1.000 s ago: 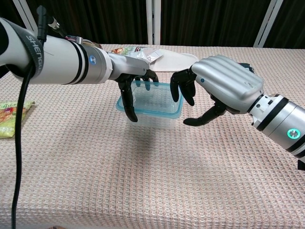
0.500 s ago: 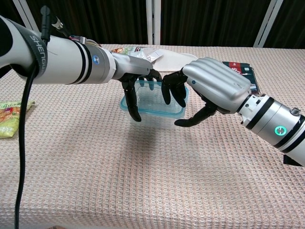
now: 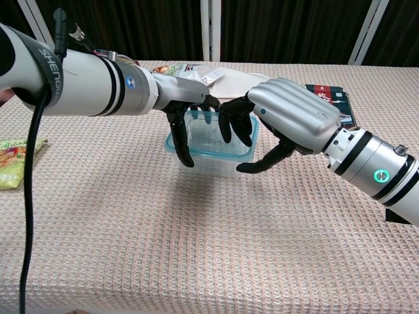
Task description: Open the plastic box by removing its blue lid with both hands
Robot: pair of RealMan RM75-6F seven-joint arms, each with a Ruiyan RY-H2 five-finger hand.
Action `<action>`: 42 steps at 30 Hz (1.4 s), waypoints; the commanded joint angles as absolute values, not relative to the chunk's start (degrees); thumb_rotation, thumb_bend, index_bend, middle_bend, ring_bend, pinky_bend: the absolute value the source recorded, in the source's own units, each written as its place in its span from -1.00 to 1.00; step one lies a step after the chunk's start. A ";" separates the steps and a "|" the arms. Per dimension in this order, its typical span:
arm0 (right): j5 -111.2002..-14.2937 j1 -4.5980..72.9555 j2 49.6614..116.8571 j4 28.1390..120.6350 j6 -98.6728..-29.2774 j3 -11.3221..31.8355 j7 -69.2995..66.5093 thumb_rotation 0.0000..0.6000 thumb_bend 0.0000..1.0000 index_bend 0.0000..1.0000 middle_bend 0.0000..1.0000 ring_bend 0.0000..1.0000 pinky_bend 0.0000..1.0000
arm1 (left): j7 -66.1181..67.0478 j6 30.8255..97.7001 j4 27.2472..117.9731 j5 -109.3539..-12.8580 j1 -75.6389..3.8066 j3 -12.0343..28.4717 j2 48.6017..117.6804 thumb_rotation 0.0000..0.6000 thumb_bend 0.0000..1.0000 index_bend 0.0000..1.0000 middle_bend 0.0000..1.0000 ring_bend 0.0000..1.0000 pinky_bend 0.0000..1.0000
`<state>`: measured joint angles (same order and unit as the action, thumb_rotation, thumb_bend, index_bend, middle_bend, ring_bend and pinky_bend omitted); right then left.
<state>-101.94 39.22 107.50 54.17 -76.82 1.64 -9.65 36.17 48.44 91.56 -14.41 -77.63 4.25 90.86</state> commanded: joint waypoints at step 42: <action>-99.69 40.55 106.65 52.27 -79.01 1.79 -15.40 1.00 -0.97 0.13 0.33 0.12 0.51 | 34.76 46.28 88.62 -18.20 -76.04 4.53 91.68 1.00 -1.00 -0.65 -0.46 -0.64 -0.56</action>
